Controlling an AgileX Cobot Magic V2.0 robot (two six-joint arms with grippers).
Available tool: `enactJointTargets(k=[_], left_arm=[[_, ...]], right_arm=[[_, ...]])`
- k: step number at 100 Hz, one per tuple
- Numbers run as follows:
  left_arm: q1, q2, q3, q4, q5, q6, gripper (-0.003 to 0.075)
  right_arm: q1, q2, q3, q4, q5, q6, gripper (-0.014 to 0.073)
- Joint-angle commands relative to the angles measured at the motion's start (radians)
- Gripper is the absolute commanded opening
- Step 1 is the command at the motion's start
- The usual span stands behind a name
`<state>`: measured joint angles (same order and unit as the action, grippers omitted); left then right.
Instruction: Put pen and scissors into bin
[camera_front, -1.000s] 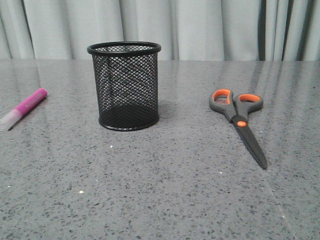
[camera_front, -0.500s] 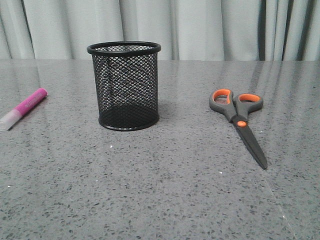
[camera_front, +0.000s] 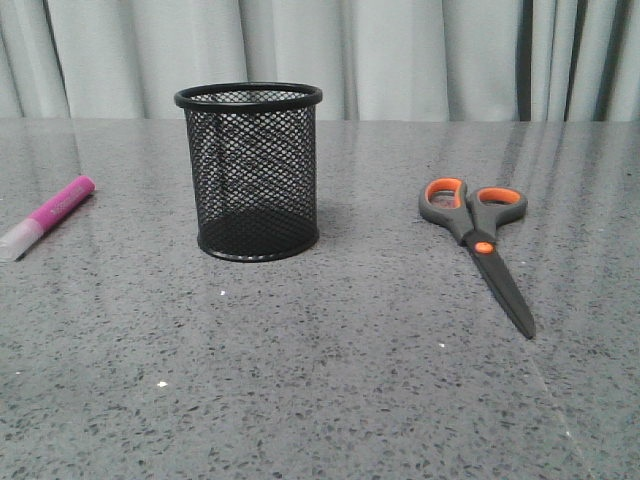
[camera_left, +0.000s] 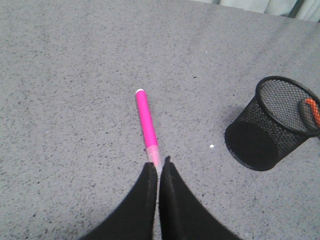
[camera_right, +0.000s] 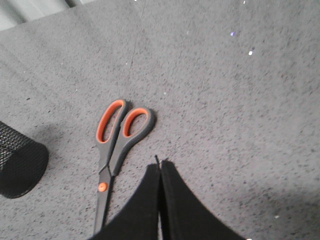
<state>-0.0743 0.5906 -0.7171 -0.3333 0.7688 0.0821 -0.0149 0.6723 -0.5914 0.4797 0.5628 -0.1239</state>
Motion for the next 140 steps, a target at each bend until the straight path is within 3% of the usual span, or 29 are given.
enactJointTargets(k=[1,39,61,68,73,80,87,92,97,119,140], left_arm=[[-0.001,0.020,-0.040,-0.053,-0.067,0.002,-0.0022],[-0.001,0.032,-0.040,-0.077,-0.092,0.002,-0.0021],[-0.001,0.032,-0.040,-0.077,-0.092,0.032,-0.0018],[-0.001,0.032,-0.040,-0.097,-0.092,0.083,0.0017],[-0.001,0.032,-0.040,-0.117,-0.090,0.112,0.0073],[-0.001,0.032,-0.040,-0.154,-0.090,0.140,0.0190],[-0.001,0.032,-0.040,-0.190,-0.094,0.151,0.0323],[-0.001,0.032,-0.040,-0.203,-0.097,0.151,0.0404],[-0.001,0.032,-0.040,-0.210,-0.097,0.151,0.0427],[-0.001,0.043,-0.047,-0.210,-0.088,0.154,0.0395],[-0.001,0.167,-0.146,-0.208,0.053,0.203,0.0395]], right_arm=[[-0.003,0.019,-0.036,0.055,-0.045,-0.012,-0.0068],[-0.003,0.024,-0.060,0.081,-0.007,-0.018,-0.0068],[-0.003,0.044,-0.112,0.084,0.058,-0.111,-0.0043],[-0.003,0.048,-0.126,0.093,0.066,-0.134,0.0048],[-0.003,0.048,-0.132,0.100,0.066,-0.134,0.0164],[-0.003,0.048,-0.134,0.122,0.066,-0.134,0.0328],[-0.003,0.048,-0.134,0.133,0.070,-0.134,0.0420],[-0.003,0.048,-0.134,0.135,0.070,-0.134,0.0422],[-0.003,0.048,-0.134,0.135,0.070,-0.134,0.0407],[-0.003,0.091,-0.215,0.135,0.155,-0.167,0.0372],[-0.003,0.195,-0.338,0.135,0.273,-0.179,0.0372]])
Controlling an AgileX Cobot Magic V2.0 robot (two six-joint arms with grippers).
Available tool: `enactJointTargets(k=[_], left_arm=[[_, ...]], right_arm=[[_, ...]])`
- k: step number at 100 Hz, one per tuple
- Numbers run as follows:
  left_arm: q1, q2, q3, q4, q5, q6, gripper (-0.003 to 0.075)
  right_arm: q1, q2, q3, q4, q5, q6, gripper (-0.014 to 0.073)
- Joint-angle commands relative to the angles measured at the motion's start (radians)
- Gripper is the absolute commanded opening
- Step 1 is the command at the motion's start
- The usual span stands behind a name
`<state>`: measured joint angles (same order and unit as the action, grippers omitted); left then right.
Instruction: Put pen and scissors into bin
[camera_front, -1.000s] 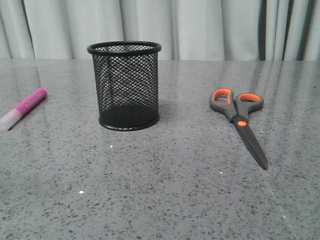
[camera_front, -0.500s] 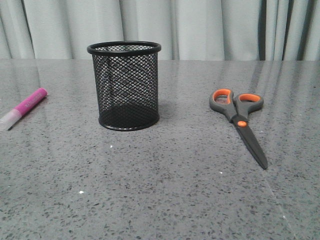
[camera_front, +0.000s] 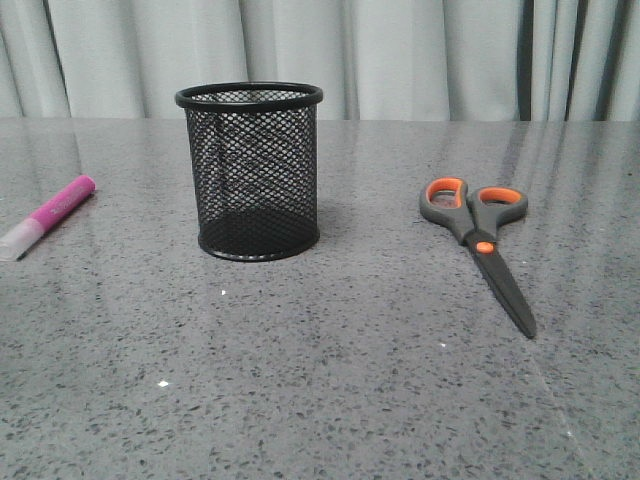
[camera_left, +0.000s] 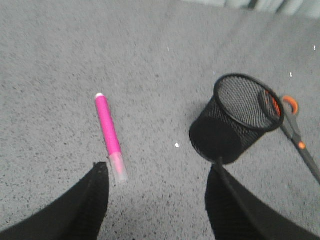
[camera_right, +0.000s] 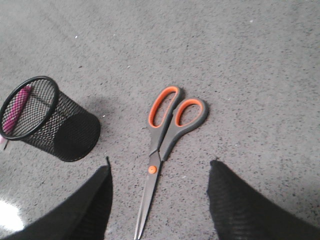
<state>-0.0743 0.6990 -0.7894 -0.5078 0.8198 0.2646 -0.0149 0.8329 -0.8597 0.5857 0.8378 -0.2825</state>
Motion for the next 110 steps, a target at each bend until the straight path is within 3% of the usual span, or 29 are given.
enactJointTargets(k=[1,19,51,80,110], left_arm=[[-0.001,0.064,-0.077,-0.034,0.011,0.021,0.0395],[-0.001,0.208,-0.178,-0.027,0.117,0.051,0.0395],[-0.001,0.429,-0.276,0.083,0.185,0.051,0.0395],[-0.011,0.579,-0.322,0.083,0.174,0.051,0.0395],[-0.122,0.695,-0.356,0.162,0.071,0.026,0.0375]], right_arm=[[-0.003,0.037,-0.072,0.029,0.003,-0.020,0.0372],[-0.003,0.065,-0.093,0.029,0.022,-0.020,0.0372],[-0.003,0.065,-0.093,0.029,0.021,-0.027,0.0372],[-0.003,0.065,-0.093,0.029,0.003,-0.029,0.0372],[-0.003,0.065,-0.093,0.029,-0.017,-0.031,0.0372]])
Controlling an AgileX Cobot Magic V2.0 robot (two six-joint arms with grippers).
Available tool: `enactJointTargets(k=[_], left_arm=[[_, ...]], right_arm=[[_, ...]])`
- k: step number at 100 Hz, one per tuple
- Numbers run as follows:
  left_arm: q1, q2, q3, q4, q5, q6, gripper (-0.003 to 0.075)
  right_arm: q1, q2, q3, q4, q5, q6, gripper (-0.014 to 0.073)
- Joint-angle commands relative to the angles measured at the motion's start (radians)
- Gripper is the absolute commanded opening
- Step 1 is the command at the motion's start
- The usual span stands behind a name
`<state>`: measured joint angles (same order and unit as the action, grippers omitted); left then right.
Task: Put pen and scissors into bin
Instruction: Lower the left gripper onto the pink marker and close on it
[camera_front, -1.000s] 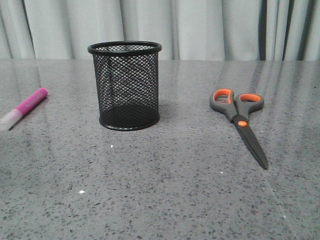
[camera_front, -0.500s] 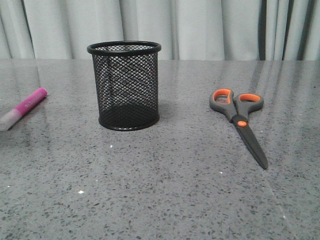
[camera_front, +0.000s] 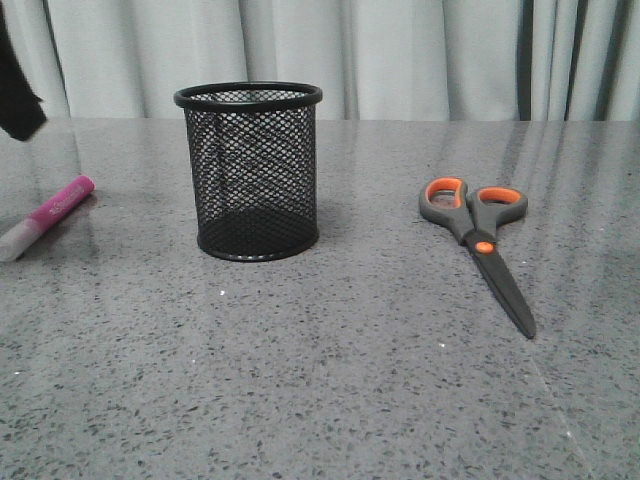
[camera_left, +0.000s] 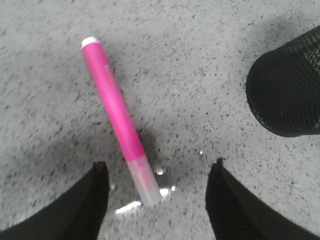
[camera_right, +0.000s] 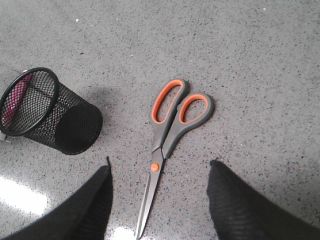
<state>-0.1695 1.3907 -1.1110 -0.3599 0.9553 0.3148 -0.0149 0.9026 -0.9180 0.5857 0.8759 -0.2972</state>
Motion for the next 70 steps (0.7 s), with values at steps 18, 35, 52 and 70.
enactJointTargets(k=[18,35,52,70], left_arm=[[-0.039,0.069,-0.071,0.045,-0.067,-0.056,0.0365],[-0.048,0.119,-0.118,0.051,-0.069,-0.056,0.0365],[-0.048,0.172,-0.160,0.086,-0.069,-0.064,0.0365],[-0.048,0.225,-0.194,0.086,-0.067,-0.064,0.0365]], right_arm=[[-0.003,-0.005,-0.035,0.029,-0.058,-0.024,0.0372],[-0.003,-0.005,-0.035,0.029,-0.058,-0.024,0.0372],[-0.003,-0.005,-0.035,0.027,-0.058,-0.026,0.0372],[-0.003,-0.003,-0.035,0.027,-0.058,-0.033,0.0372]])
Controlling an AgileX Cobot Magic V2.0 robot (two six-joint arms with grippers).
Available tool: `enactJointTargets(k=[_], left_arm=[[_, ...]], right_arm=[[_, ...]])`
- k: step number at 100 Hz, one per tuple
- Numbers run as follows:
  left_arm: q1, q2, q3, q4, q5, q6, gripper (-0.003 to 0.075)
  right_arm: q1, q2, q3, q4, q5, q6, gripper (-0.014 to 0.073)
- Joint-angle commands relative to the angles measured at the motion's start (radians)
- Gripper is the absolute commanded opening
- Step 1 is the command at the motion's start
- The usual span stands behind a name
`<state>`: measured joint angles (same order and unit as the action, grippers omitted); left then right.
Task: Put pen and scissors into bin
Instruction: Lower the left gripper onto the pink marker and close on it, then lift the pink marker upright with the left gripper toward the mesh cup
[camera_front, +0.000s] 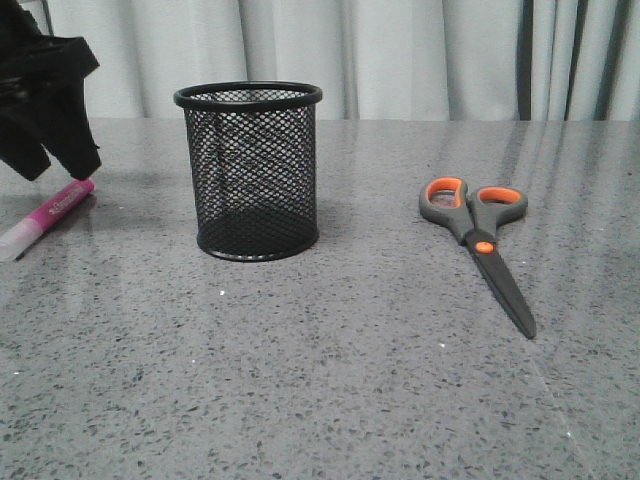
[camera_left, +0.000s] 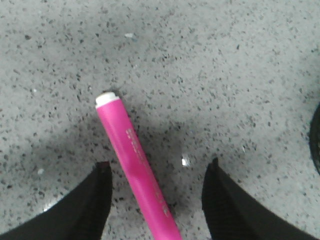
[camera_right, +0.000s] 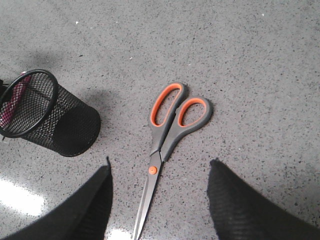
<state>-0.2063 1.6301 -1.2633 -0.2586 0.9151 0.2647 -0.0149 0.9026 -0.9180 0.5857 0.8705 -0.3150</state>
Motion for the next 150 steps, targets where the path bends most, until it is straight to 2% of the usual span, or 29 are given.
enactJointTargets(k=[1,52,61,76,95,107,128,150], left_arm=[[-0.011,-0.013,-0.045,-0.015,-0.027,-0.014,0.0365],[-0.011,0.072,-0.051,-0.001,0.006,-0.014,0.0359],[-0.011,0.074,-0.051,0.007,0.013,-0.014,0.0267],[-0.011,0.074,-0.051,0.012,0.025,-0.014,-0.0022],[-0.011,0.059,-0.051,0.038,0.023,-0.009,-0.0022],[-0.022,0.002,-0.051,0.040,-0.024,-0.003,-0.0022],[-0.093,-0.160,-0.051,0.040,-0.182,-0.001,-0.0022],[-0.220,-0.294,-0.039,0.038,-0.382,0.013,-0.0022]], right_arm=[[-0.003,-0.003,-0.035,0.027,-0.053,-0.015,0.0372],[-0.003,-0.003,-0.035,0.026,-0.054,-0.030,0.0372],[-0.003,-0.003,-0.035,0.026,-0.059,-0.030,0.0372],[-0.003,-0.003,-0.035,0.022,-0.060,-0.030,0.0372],[-0.003,-0.003,-0.035,0.020,-0.061,-0.030,0.0372],[-0.003,-0.003,-0.035,0.020,-0.061,-0.030,0.0372],[-0.003,-0.003,-0.035,0.019,-0.061,-0.030,0.0372],[-0.003,-0.003,-0.035,0.019,-0.041,-0.030,0.0372]])
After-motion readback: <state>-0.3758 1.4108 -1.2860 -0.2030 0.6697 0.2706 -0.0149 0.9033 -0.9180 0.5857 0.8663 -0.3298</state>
